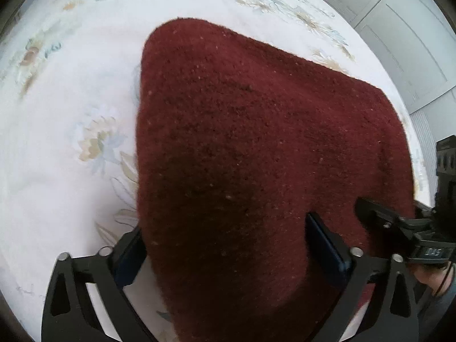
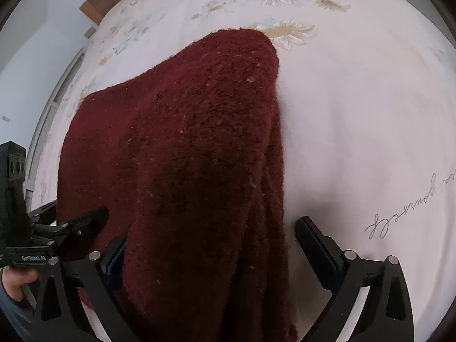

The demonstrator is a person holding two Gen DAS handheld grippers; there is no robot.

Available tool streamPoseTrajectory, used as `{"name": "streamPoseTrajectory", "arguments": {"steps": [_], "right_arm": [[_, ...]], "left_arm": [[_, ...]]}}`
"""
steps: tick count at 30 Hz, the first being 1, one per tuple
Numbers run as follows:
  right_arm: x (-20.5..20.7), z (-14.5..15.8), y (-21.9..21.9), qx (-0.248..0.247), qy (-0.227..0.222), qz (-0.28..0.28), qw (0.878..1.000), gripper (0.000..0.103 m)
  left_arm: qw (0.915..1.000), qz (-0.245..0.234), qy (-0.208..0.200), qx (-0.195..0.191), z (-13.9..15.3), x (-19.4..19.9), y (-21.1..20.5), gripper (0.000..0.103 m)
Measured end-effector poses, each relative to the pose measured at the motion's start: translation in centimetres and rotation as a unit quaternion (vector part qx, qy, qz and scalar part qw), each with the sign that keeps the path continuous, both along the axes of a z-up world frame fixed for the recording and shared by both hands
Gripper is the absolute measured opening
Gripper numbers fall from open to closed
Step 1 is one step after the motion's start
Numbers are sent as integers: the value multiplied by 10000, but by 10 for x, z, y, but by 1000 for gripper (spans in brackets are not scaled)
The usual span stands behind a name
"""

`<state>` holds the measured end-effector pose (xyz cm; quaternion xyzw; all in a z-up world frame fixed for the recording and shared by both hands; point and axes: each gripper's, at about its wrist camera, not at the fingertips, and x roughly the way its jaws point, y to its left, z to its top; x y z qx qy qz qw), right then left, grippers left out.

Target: Fold small clothes

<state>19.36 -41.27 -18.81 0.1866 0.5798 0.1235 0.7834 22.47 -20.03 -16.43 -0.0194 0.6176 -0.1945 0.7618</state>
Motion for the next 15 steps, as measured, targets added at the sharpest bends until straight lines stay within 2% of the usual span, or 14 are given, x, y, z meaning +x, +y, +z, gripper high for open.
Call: {"name": "streamPoseTrajectory", "arguments": {"steps": [1, 6, 10, 11, 15], "right_arm": [[0, 1, 2, 103, 22, -3, 9999, 81], [2, 6, 7, 171, 91, -13, 9998, 65], [-5, 18, 10, 169, -44, -113, 9998, 49], [-7, 23, 10, 156, -71, -113, 9998, 47], [-17, 51, 15, 136, -274, -91, 9995, 43]], "left_arm": [[10000, 16, 46, -70, 0, 0, 1, 87], [9999, -92, -23, -35, 3, -1, -1, 76], [9998, -155, -17, -109, 14, 0, 3, 57], [9998, -170, -24, -117, 20, -1, 0, 53], [9989, -260, -116, -377, 49, -5, 16, 47]]}}
